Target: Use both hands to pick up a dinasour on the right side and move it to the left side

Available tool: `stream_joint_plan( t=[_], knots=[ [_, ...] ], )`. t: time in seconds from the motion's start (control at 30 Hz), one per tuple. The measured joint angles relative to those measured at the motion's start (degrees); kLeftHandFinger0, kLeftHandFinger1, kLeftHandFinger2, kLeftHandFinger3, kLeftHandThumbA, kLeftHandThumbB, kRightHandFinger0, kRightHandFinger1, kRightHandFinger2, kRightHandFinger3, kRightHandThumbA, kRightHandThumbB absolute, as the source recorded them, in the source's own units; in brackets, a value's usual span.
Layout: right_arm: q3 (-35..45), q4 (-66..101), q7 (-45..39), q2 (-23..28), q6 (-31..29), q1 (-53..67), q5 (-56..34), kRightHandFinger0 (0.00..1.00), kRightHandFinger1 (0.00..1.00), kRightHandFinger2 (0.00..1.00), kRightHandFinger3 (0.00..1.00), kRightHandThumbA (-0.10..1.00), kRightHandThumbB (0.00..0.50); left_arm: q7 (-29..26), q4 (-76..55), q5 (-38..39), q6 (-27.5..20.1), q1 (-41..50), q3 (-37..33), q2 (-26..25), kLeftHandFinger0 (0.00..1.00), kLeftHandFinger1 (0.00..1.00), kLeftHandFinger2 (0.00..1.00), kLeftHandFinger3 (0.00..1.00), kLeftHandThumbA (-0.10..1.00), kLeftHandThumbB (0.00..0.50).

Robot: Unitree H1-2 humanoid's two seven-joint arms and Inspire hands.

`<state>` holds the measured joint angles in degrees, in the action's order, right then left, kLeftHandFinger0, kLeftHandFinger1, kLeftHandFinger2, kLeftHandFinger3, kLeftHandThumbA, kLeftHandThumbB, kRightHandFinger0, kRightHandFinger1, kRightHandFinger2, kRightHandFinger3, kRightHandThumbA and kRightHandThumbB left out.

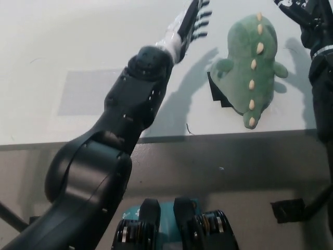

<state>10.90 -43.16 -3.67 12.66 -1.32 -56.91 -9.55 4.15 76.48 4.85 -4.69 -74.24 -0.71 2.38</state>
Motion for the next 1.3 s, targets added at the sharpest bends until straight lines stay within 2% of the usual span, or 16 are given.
stream_joint_plan(
  t=[0.07, 0.1, 0.13, 0.2, 0.23, 0.3, 0.5, 0.6, 0.73, 0.93, 1.0, 1.17, 1.3],
  knots=[
    [0.13, -0.38, -0.15, -0.23, -0.57, 0.23, -0.26, 1.0, 1.0, 1.0, 1.0, 1.0, 0.238, 0.12, 0.0, -0.1, -0.12, 1.87, 0.06, -0.01, 1.0, 1.0, 1.0, 1.0, 1.0, 0.463],
    [0.27, -0.51, -0.21, -0.3, -0.82, 0.36, -0.39, 1.0, 1.0, 1.0, 1.0, 1.0, 0.228, 0.24, -0.01, -0.07, -0.15, 2.75, 0.23, -0.01, 1.0, 1.0, 1.0, 1.0, 1.0, 0.44],
    [0.35, -0.63, -0.3, -0.34, -1.08, 0.5, -0.55, 1.0, 1.0, 1.0, 1.0, 1.0, 0.24, 0.36, -0.01, -0.07, -0.15, 3.59, 0.38, -0.02, 1.0, 1.0, 1.0, 1.0, 1.0, 0.471],
    [0.44, -0.68, -0.48, -0.42, -1.64, 1.05, -0.87, 1.0, 1.0, 1.0, 1.0, 1.0, 0.246, 0.49, -0.01, -0.08, -0.17, 5.67, 0.56, -0.02, 1.0, 1.0, 1.0, 1.0, 1.0, 0.48],
    [0.46, -0.75, -0.55, -0.48, -1.9, 1.43, -1.04, 1.0, 1.0, 1.0, 1.0, 1.0, 0.233, 0.52, -0.01, -0.08, -0.18, 6.59, 0.66, -0.02, 1.0, 1.0, 1.0, 1.0, 1.0, 0.492],
    [0.45, -1.07, -0.73, -0.62, -2.28, 2.13, -1.22, 1.0, 1.0, 1.0, 1.0, 1.0, 0.22, 0.53, -0.02, -0.07, -0.18, 7.86, 0.82, -0.02, 1.0, 1.0, 1.0, 1.0, 1.0, 0.485],
    [0.88, -1.52, -0.88, -2.1, -2.98, 4.71, -1.63, 1.0, 1.0, 1.0, 1.0, 1.0, 0.228, 0.59, -0.25, -0.06, -0.69, 9.41, 1.02, -0.02, 1.0, 1.0, 1.0, 1.0, 1.0, 0.488],
    [0.93, -1.58, -0.85, -3.04, -3.42, 5.71, -1.67, 1.0, 1.0, 1.0, 1.0, 1.0, 0.21, 0.61, -0.24, -0.06, -0.82, 9.46, 1.02, 0.05, 1.0, 1.0, 1.0, 1.0, 1.0, 0.49],
    [1.59, -1.58, -0.78, -4.33, -4.55, 6.32, -2.19, 1.0, 1.0, 1.0, 1.0, 1.0, 0.256, 0.6, -0.24, -0.05, -0.93, 9.55, 1.16, 0.19, 1.0, 1.0, 1.0, 1.0, 1.0, 0.495],
    [1.51, -1.58, 0.42, -5.44, -6.16, 7.46, -2.03, 1.0, 1.0, 1.0, 1.0, 1.0, 0.246, 0.59, -0.2, 0.19, -0.95, 9.57, 1.79, 1.01, 1.0, 1.0, 1.0, 1.0, 1.0, 0.495],
    [1.39, -1.59, 0.86, -5.91, -6.78, 8.2, -1.68, 1.0, 1.0, 1.0, 1.0, 1.0, 0.273, 0.59, -0.18, 0.3, -0.94, 9.57, 2.11, 1.27, 1.0, 1.0, 1.0, 1.0, 1.0, 0.483],
    [1.38, -1.72, 1.81, -6.66, -7.19, 9.9, -1.31, 1.0, 1.0, 1.0, 1.0, 1.0, 0.247, 0.59, -0.17, 0.44, -0.83, 9.56, 3.05, 1.92, 1.0, 1.0, 1.0, 1.0, 1.0, 0.492],
    [1.36, -2.45, 2.24, -6.73, -7.72, 10.25, -1.19, 1.0, 1.0, 1.0, 1.0, 1.0, 0.234, 0.58, -0.09, 0.43, -0.68, 9.34, 3.33, 2.28, 1.0, 1.0, 1.0, 1.0, 1.0, 0.468]
  ],
)
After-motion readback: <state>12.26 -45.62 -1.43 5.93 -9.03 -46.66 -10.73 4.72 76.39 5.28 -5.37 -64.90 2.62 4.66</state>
